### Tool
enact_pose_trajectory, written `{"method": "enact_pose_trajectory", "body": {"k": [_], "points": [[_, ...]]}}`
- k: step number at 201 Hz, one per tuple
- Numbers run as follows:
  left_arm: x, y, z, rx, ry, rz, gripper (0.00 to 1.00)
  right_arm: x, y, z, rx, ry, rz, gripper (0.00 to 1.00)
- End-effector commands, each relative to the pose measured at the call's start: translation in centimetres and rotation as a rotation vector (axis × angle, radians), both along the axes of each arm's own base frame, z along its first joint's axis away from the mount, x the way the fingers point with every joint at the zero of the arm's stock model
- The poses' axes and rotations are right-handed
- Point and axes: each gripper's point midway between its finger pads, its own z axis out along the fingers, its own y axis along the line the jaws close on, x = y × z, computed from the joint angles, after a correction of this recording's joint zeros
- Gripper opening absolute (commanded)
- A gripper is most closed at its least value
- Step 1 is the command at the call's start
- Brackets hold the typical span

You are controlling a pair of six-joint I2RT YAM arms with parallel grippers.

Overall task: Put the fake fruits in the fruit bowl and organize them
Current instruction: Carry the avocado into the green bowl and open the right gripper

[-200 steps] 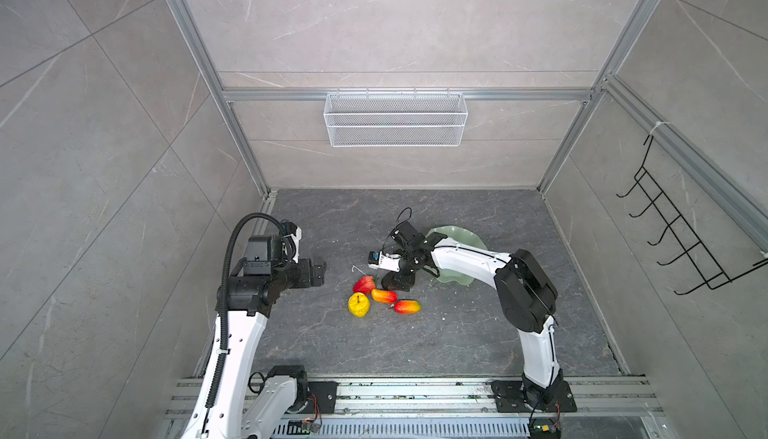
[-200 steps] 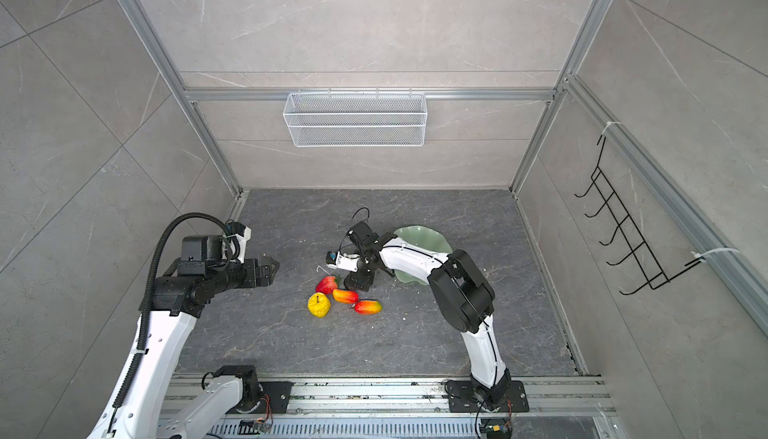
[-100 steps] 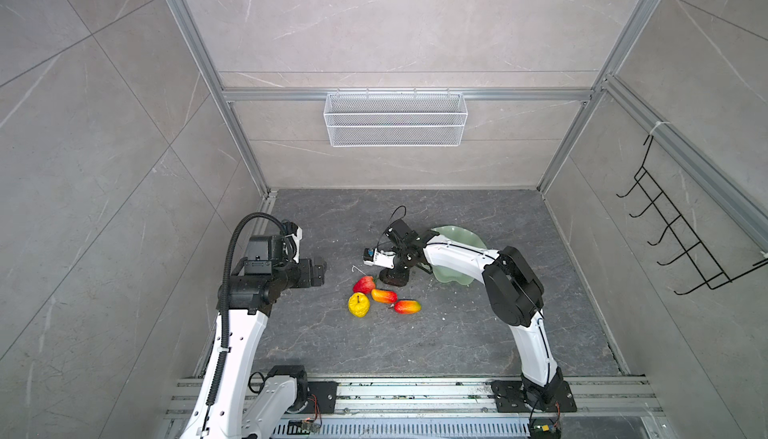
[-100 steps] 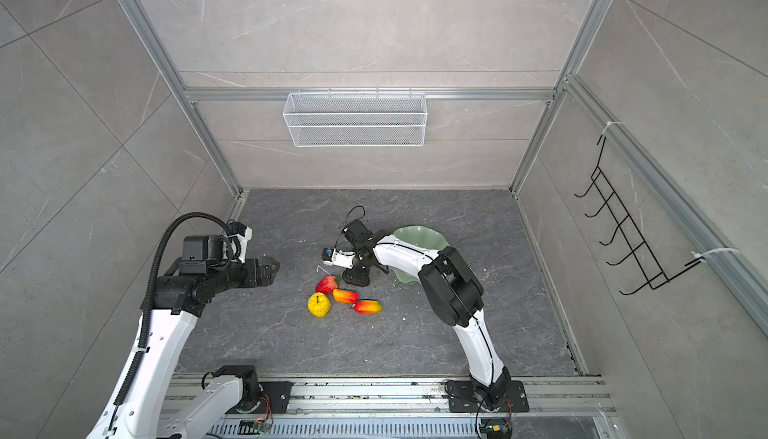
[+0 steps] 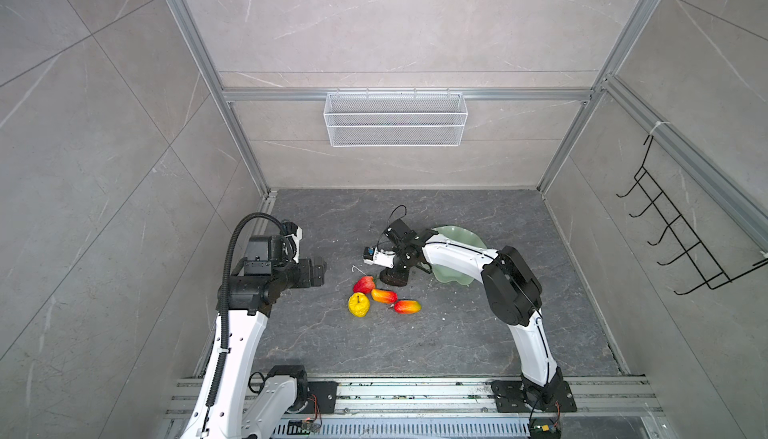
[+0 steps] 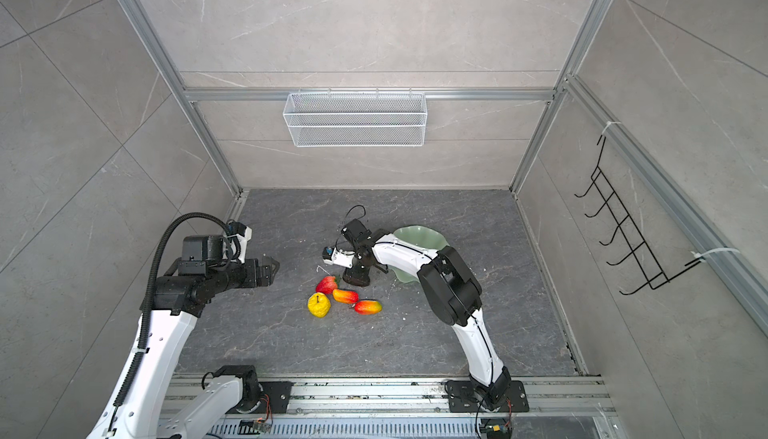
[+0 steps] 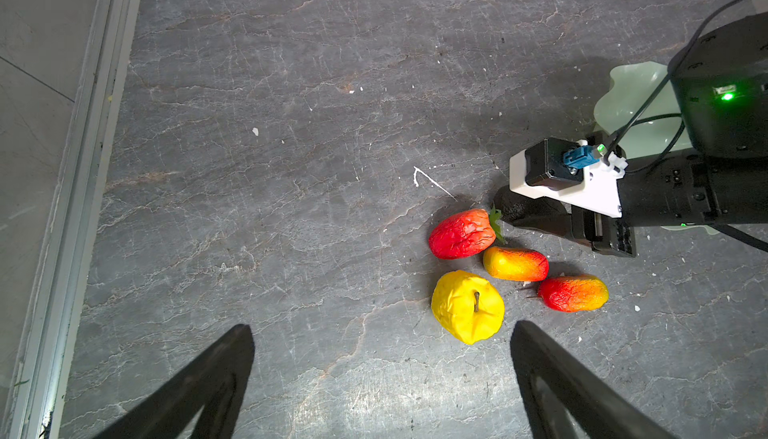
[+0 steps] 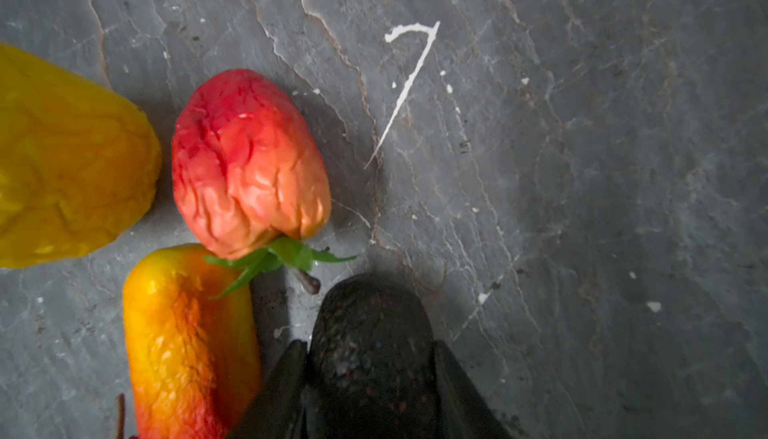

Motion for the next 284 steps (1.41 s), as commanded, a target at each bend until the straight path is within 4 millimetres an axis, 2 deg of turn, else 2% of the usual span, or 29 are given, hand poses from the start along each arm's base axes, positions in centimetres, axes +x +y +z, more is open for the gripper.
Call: {"method": "enact_pose_trajectory", "body": {"k": [1,25,53,73,90,104,120,134,147,183,216,241,284], "points": [[0.4,-0.3,1.2,0.01,-0.056,-0.03,1.0,-0.4,0.1,3.6,0.034,-0.014,-0.01,0.34],[0.5,-0.4,1.2,0.004,-0.058,-0.033,1.0,0.0,-0.2,7.1,0.082,-0.071,-0.033,0.32],[0.6,-0.6,1.3,-0.006,-0.06,-0.037,1.0,1.7,-2.2,12.0,0.189,-0.138,-0.137,0.31],[0.6,-0.7,1.4,-0.014,-0.064,-0.04,1.0,4.1,-6.0,14.4,0.242,-0.181,-0.273,0.3],[0.7,-0.8,1.3,-0.021,-0.065,-0.041,1.0,5.8,-10.3,14.7,0.233,-0.203,-0.411,0.3],[0.8,-0.9,1.3,-0.026,-0.067,-0.044,1.0,6.6,-13.9,14.1,0.216,-0.199,-0.52,0.3],[0.8,-1.0,1.4,-0.028,-0.068,-0.045,1.0,6.9,-17.0,13.0,0.192,-0.191,-0.617,0.3],[0.9,-1.0,1.3,-0.031,-0.066,-0.045,1.0,7.1,-19.3,11.6,0.171,-0.174,-0.701,0.3],[0.9,-1.0,1.3,-0.034,-0.065,-0.045,1.0,7.3,-20.6,10.0,0.156,-0.152,-0.754,0.3],[0.9,-1.1,1.3,-0.041,-0.063,-0.044,1.0,8.1,-21.9,5.8,0.108,-0.11,-0.845,0.3],[1.0,-1.1,1.3,-0.042,-0.061,-0.042,1.0,9.4,-22.0,3.4,0.081,-0.107,-0.882,0.29],[1.0,-1.2,1.4,-0.047,-0.061,-0.04,1.0,10.2,-22.7,2.2,0.03,-0.129,-0.907,0.29],[1.0,-1.2,1.3,-0.049,-0.056,-0.038,1.0,10.9,-23.3,1.4,0.008,-0.155,-0.93,0.32]]}}
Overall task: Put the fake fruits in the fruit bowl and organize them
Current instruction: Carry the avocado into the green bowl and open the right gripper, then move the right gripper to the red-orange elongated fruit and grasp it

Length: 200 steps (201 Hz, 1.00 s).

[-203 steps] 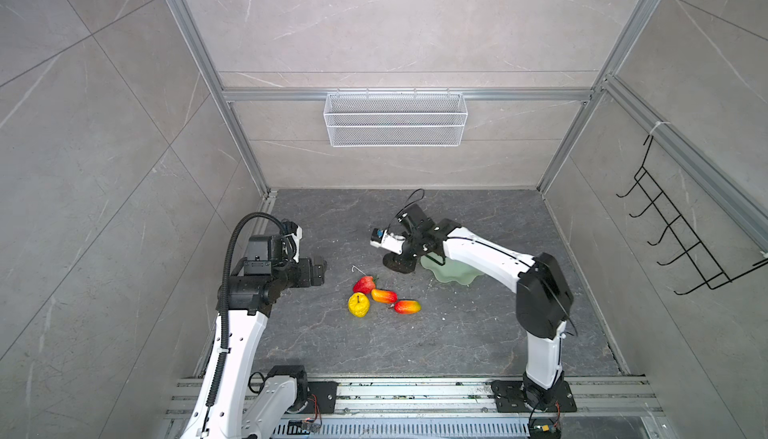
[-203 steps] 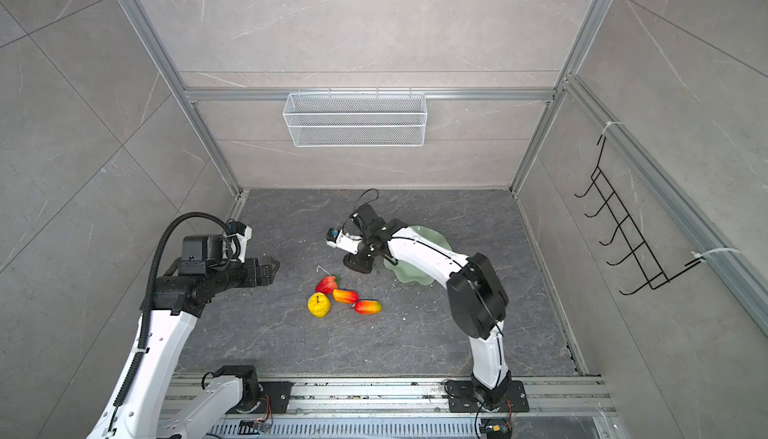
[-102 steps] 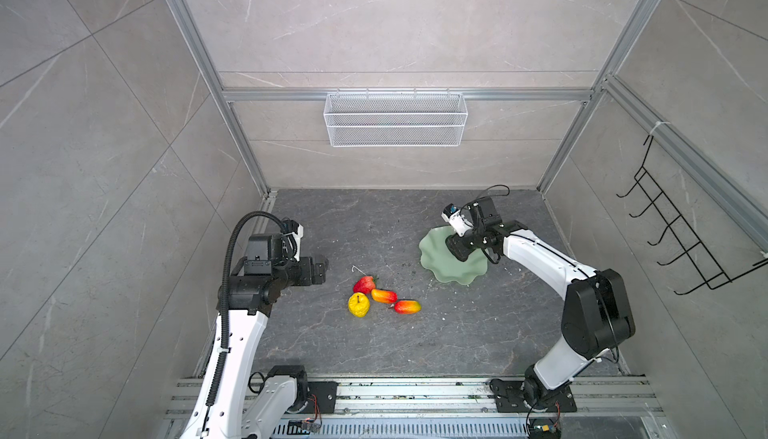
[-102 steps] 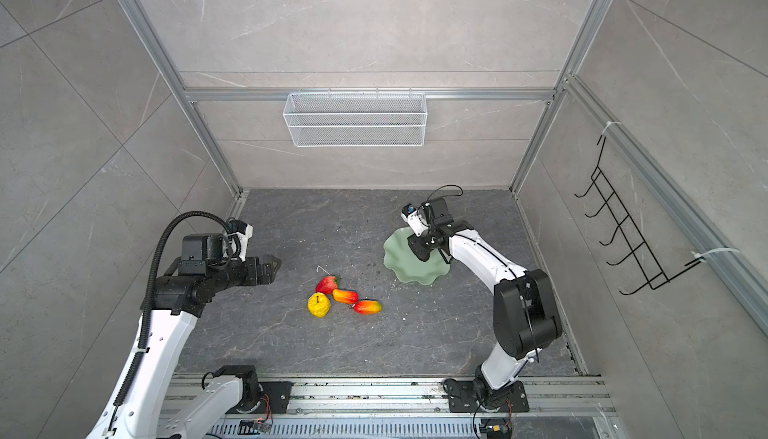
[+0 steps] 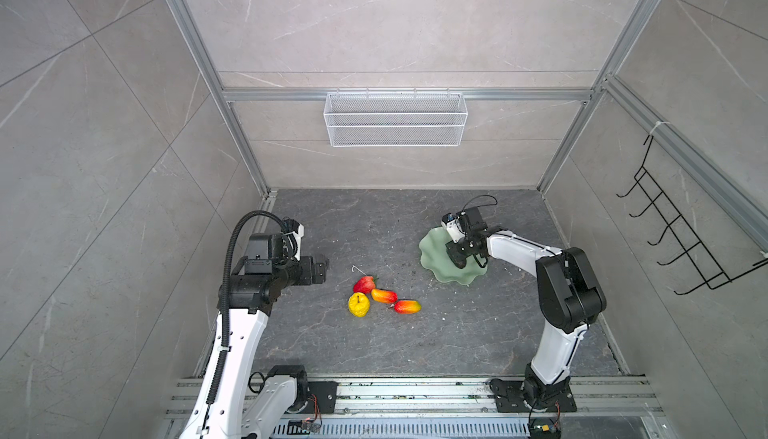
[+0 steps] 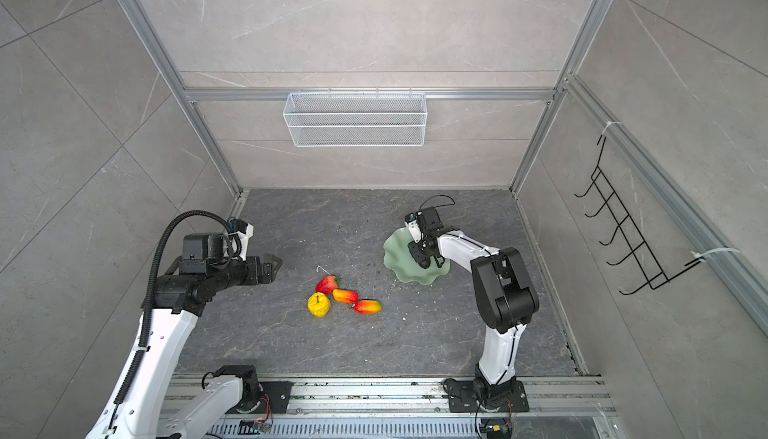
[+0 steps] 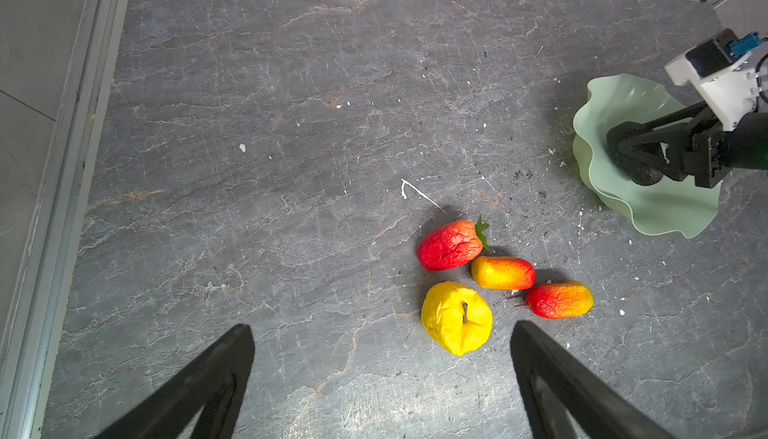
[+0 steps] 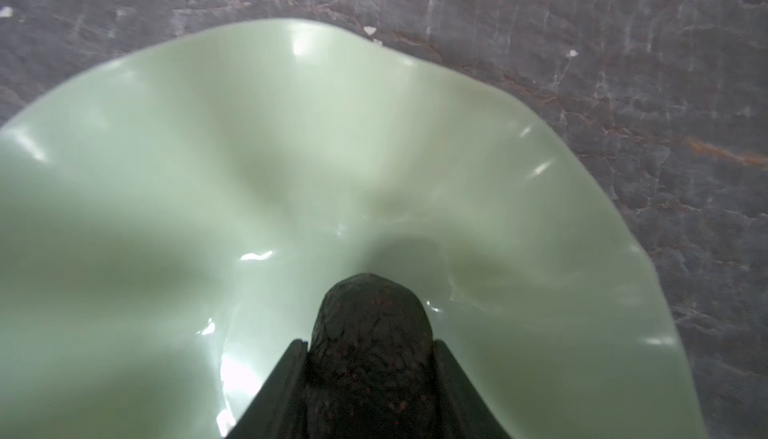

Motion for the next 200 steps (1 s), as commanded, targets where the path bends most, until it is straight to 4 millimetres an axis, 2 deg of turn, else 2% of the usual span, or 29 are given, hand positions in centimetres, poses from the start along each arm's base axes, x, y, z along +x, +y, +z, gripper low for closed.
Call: {"method": "enact_pose_trajectory", "body": {"k": [1,42,66,98,115,118,138,165,187,200], "points": [[0.3,-0.5,0.7,-0.023,-0.026,-0.014,1.0,1.5,-0.3,0.6,-0.009,-0.052,-0.04,0.32],[0.5,-0.5,0.7,-0.019,-0.024,-0.018,1.0,1.4,-0.5,0.9,-0.023,-0.047,-0.045,0.4],[0.6,-0.6,0.9,-0.017,-0.027,-0.024,1.0,1.3,-0.5,2.3,-0.027,-0.06,-0.037,0.53],[0.8,-0.6,1.1,-0.017,-0.03,-0.03,1.0,1.0,-0.7,5.5,-0.025,-0.088,-0.031,0.68],[0.8,-0.6,1.2,-0.015,-0.034,-0.032,1.0,0.4,-0.1,8.3,-0.02,-0.123,-0.005,0.74],[0.8,-0.6,1.3,-0.015,-0.035,-0.032,1.0,0.2,0.0,8.8,-0.018,-0.131,0.002,0.79],[0.7,-0.6,1.4,-0.015,-0.039,-0.032,1.0,-1.7,2.9,12.1,-0.001,-0.184,0.108,0.99],[0.5,-0.7,1.0,-0.022,-0.028,-0.027,1.0,-5.8,9.9,14.9,0.073,-0.216,0.304,1.0],[0.2,-0.7,0.8,-0.031,-0.025,-0.021,1.0,-9.4,15.3,15.2,0.173,-0.187,0.441,1.0],[0.0,-0.6,0.9,-0.032,-0.025,-0.018,1.0,-11.3,17.9,14.4,0.203,-0.167,0.509,1.0]]}}
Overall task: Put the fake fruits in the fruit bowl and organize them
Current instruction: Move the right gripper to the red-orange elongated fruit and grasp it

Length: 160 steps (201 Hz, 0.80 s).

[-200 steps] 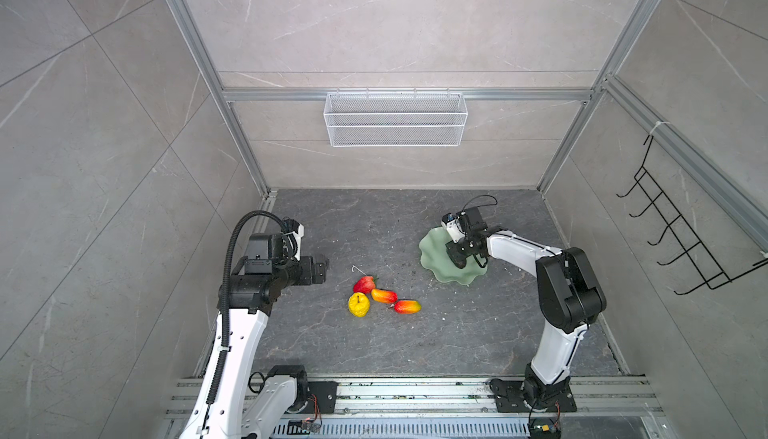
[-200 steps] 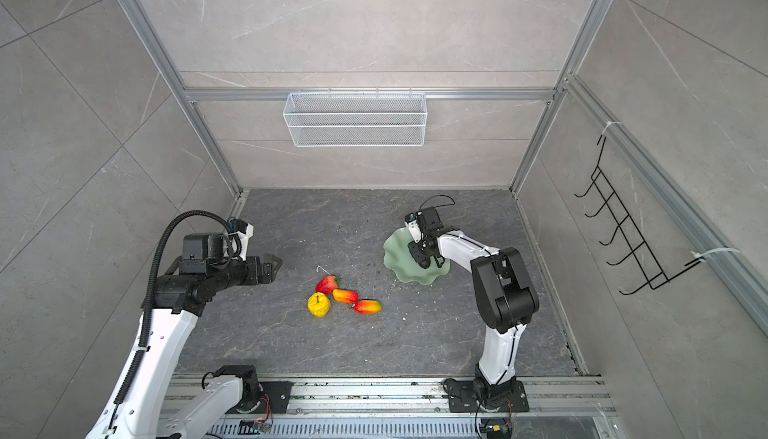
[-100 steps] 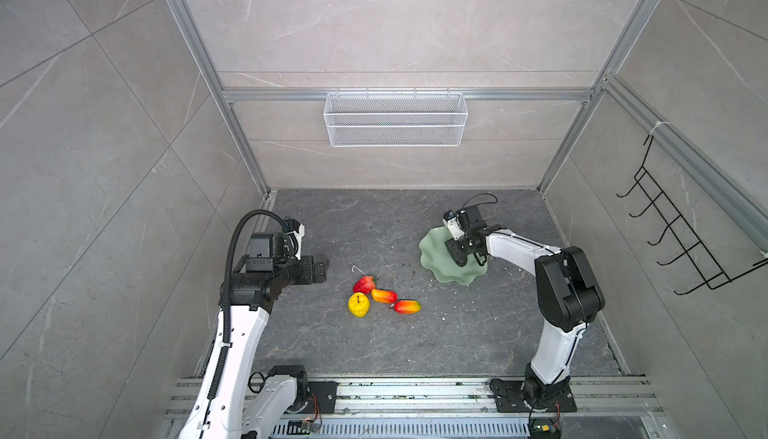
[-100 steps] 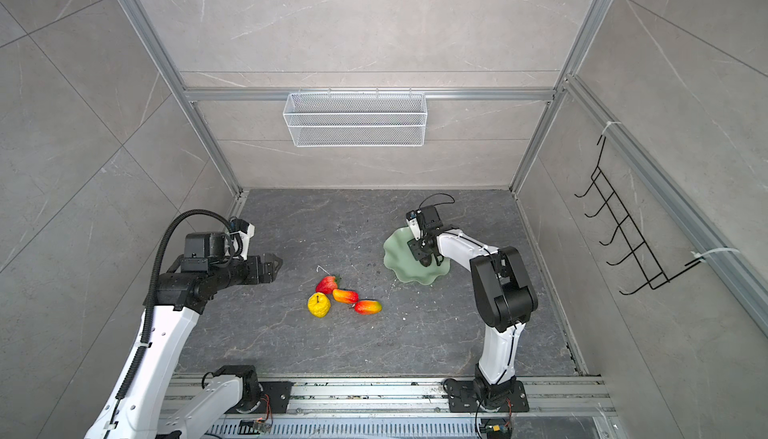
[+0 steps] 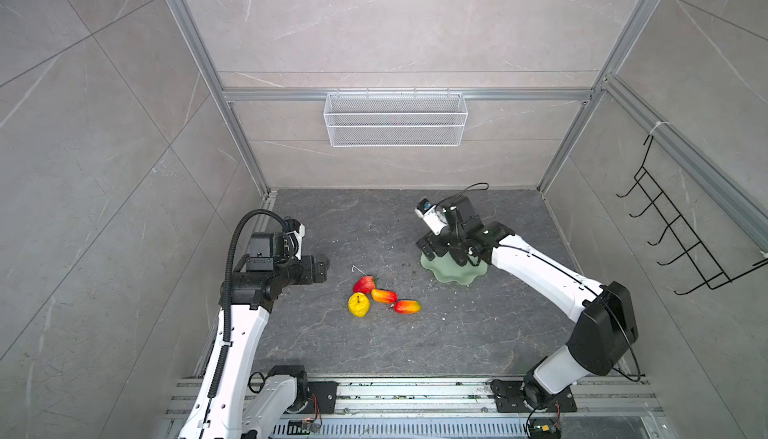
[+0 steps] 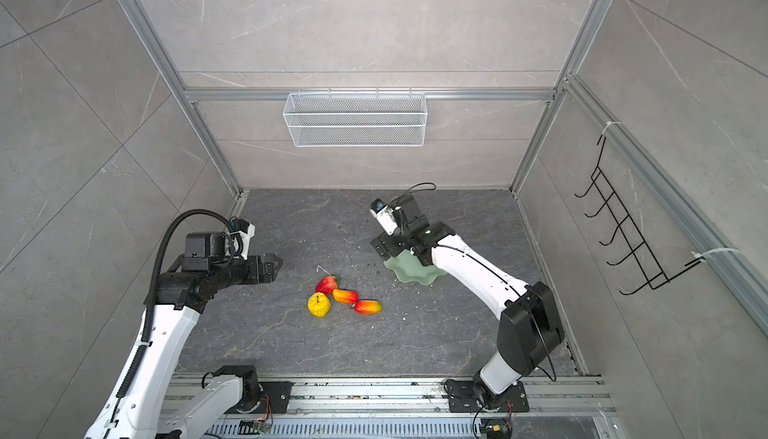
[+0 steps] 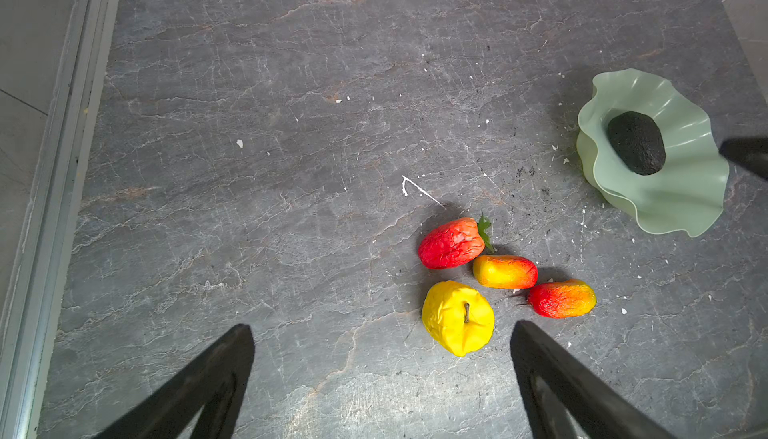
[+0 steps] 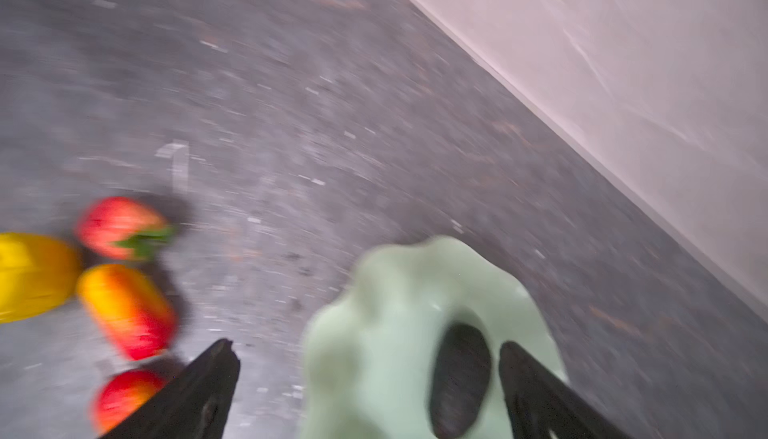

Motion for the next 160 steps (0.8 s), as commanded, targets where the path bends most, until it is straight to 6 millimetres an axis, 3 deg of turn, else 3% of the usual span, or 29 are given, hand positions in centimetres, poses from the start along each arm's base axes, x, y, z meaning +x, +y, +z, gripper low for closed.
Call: {"method": "enact_pose_trajectory", "body": {"k": [1,28,59,91,120,160], "points": [[-0.3,-0.6,1.3,-0.032,-0.041,-0.018,1.0,-3.7,3.8,-1.4,0.035,0.08,0.135,1.0],[-0.3,-0.5,1.0,-0.024,-0.04,-0.014,1.0,-6.4,7.1,-5.1,0.011,0.151,0.214,0.94],[0.0,-0.7,1.0,-0.031,-0.03,-0.02,1.0,-7.6,8.7,-9.2,-0.007,0.227,0.217,0.85],[-0.1,-0.6,0.9,-0.031,-0.034,-0.017,1.0,-8.9,10.1,-12.4,-0.021,0.28,0.24,0.85],[-0.2,-0.6,1.1,-0.03,-0.041,-0.016,1.0,-9.2,10.9,-14.8,-0.042,0.307,0.236,0.84],[-0.2,-0.7,1.1,-0.034,-0.04,-0.024,1.0,-8.8,11.1,-17.7,-0.07,0.344,0.196,0.74]]}}
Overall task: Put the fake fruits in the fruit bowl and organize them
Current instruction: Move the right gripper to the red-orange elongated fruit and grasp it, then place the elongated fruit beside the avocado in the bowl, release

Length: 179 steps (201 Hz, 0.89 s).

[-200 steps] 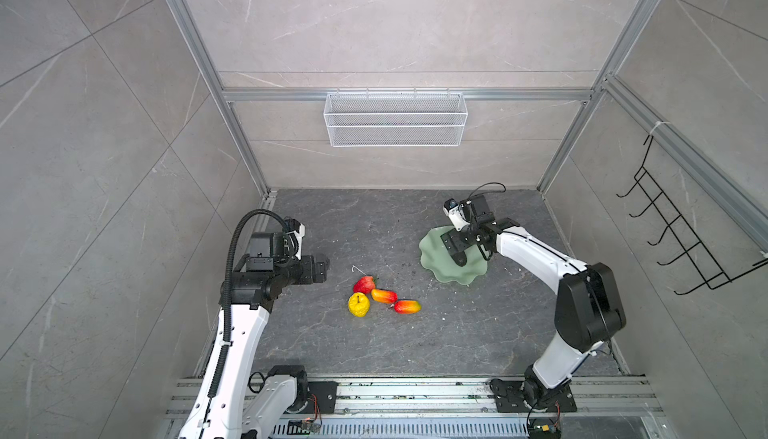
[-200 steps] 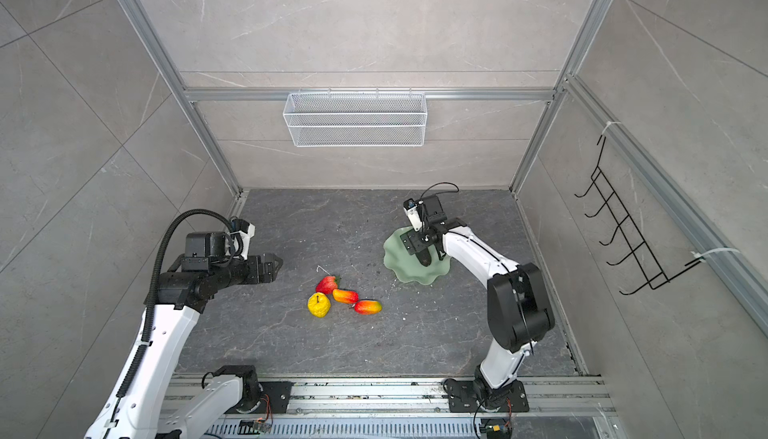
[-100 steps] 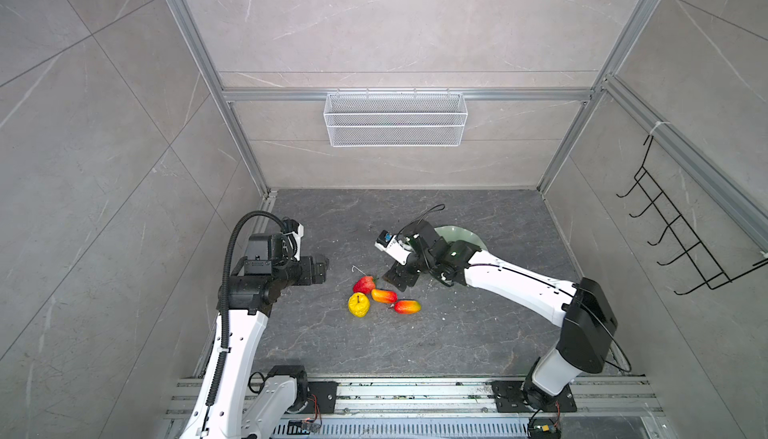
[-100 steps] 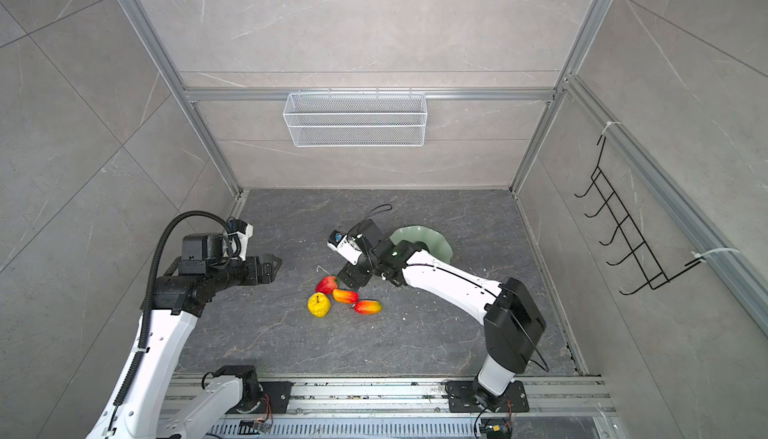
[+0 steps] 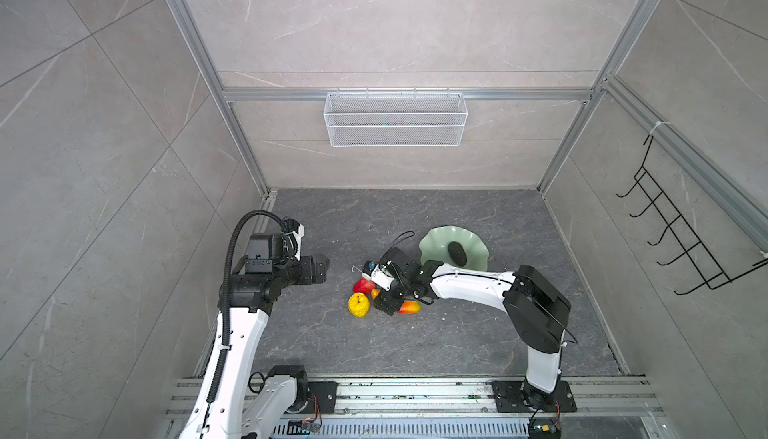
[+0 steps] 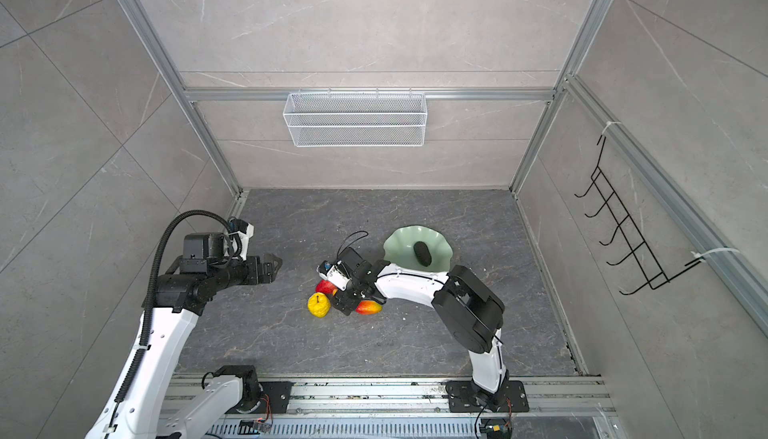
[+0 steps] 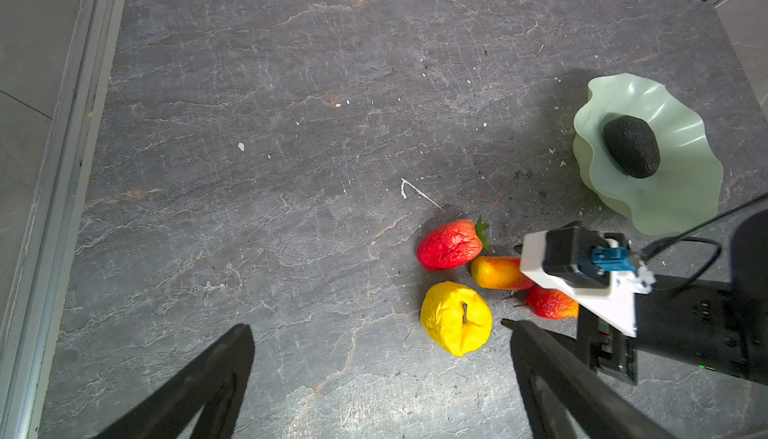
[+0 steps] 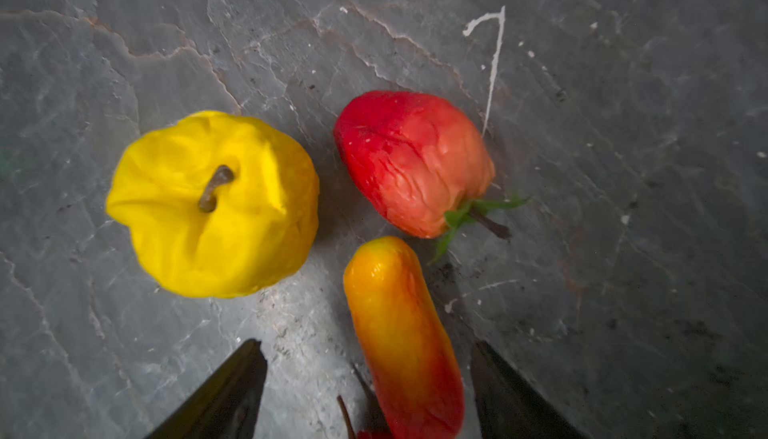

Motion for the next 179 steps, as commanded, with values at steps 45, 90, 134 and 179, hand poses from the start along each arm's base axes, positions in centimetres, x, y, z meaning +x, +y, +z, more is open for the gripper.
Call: {"method": "enact_pose_trajectory", "body": {"k": [45,90,134,179], "points": [[0.0,-0.8,0.9,-0.035,-0.031,-0.029,1.0,0.6,0.3,-2.2,-0.01,0.028,-0.063,0.53],[0.0,-0.8,1.1,-0.036,-0.037,-0.028,1.0,0.7,-0.2,0.9,0.003,-0.016,-0.056,0.34],[0.0,-0.9,1.1,-0.039,-0.035,-0.03,1.0,0.9,-1.9,8.1,0.071,-0.124,-0.074,0.3],[0.1,-1.1,1.0,-0.05,-0.034,-0.033,1.0,7.2,-8.5,11.7,0.131,-0.172,-0.335,0.26]]}}
